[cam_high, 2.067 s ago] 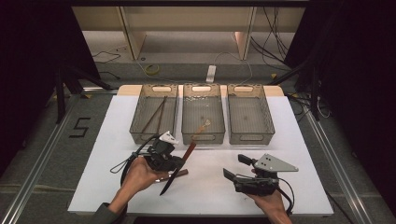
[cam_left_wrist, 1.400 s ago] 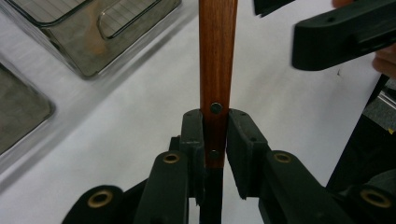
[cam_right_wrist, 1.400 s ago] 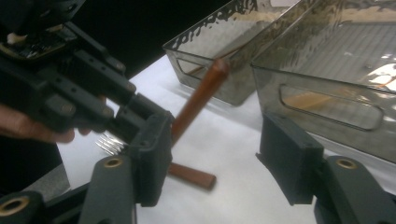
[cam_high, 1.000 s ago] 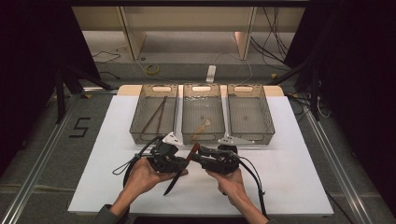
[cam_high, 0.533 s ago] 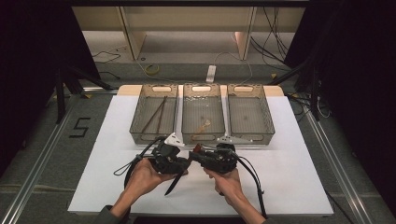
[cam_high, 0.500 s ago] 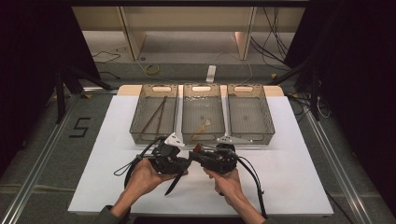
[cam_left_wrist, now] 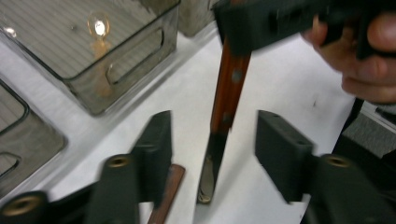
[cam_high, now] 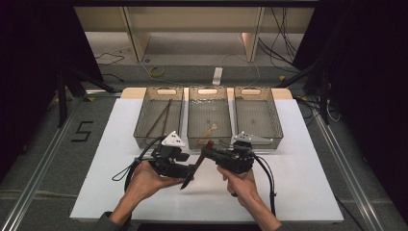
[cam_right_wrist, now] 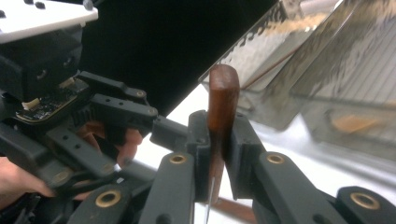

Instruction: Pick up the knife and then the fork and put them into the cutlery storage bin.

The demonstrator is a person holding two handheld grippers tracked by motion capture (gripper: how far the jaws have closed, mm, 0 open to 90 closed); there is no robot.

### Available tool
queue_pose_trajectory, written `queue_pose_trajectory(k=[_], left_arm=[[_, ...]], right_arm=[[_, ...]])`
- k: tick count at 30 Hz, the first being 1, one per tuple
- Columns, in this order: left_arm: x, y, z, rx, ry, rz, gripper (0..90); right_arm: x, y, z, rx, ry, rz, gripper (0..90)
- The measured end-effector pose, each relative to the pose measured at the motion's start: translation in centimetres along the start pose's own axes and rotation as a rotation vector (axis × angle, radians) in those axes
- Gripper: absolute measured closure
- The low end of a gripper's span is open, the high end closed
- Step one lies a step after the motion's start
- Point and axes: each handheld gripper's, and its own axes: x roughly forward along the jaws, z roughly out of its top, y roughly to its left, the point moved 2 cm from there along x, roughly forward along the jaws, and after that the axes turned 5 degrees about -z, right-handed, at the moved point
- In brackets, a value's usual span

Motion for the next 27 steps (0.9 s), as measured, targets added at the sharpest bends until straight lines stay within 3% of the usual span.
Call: queue_pose_trajectory(k=[3,7,9,12,14,19,22,27], left_arm=[[-0.3,0.0,0.2,-0.003,-0.014,-0.011,32.4],[-0.6,0.6,0.0,-0.003,-0.022,-0.004,26.0],[-0.5,0.9,-0.2,-0.008,-0.019,-0.001,22.3],[-0.2,1.4,-0.9,-0.014,0.000,-0.007,21.7],[0.1,1.7,-1.5,-0.022,0.003,0.004,21.1],[0.9,2.9,-2.8,-0.023,0.046,0.023,18.0],[0.8,3.5,-3.6,-0.033,0.026,0.061,18.3],[0.5,4.3,-4.5,-0.064,0.047,0.070,18.6]], right_arm=[[-1.3,-0.8,1.2,0.002,-0.027,-0.022,81.5],[-2.6,-1.5,2.2,-0.002,-0.043,-0.043,81.5],[-4.0,-2.4,3.4,0.004,-0.071,-0.065,81.5],[-5.1,-3.1,4.2,0.006,-0.088,-0.083,81.4],[-6.7,-4.1,5.5,0.012,-0.102,-0.104,81.5],[-8.7,-5.8,7.6,0.036,-0.114,-0.134,81.4],[-9.2,-6.4,8.2,0.039,-0.111,-0.156,81.4],[-10.8,-8.0,10.5,0.065,-0.129,-0.196,81.4]])
